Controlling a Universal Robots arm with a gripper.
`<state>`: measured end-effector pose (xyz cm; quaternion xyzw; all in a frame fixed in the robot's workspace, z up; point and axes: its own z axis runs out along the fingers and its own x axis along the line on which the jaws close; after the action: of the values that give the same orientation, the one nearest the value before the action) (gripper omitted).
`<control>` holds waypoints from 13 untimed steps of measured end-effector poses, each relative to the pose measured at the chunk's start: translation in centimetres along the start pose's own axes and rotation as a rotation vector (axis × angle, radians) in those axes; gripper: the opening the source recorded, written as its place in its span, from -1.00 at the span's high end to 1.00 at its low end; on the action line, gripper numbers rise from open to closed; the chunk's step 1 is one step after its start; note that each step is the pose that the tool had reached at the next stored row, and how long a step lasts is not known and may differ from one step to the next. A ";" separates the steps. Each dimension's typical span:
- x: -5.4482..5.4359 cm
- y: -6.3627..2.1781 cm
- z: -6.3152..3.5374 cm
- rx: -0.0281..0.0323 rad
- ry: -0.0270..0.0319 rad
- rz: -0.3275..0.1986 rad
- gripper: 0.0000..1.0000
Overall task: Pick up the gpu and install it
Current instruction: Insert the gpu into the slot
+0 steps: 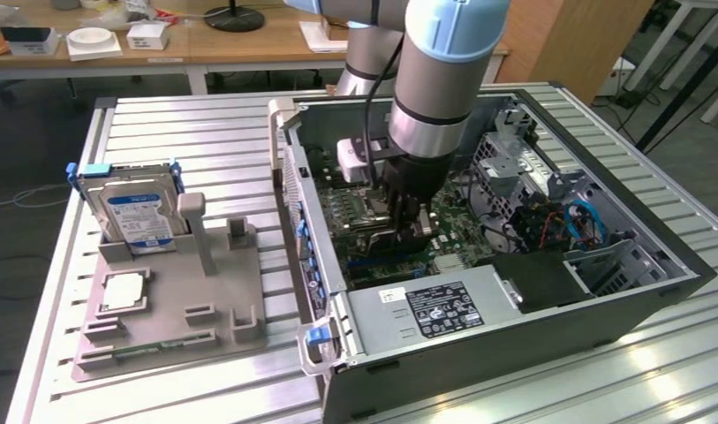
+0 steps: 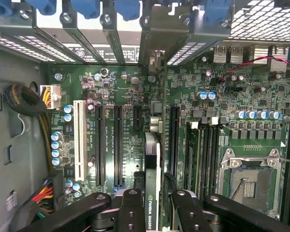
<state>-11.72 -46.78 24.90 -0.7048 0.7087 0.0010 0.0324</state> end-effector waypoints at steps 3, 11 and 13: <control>0.0 0.01 0.04 0.0000 -0.0001 0.000 0.47; 0.0 0.01 0.11 0.0001 -0.0003 0.000 0.47; 0.0 0.01 0.13 0.0001 -0.0004 0.000 0.47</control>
<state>-11.72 -46.77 24.77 -0.7047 0.7087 0.0011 0.0326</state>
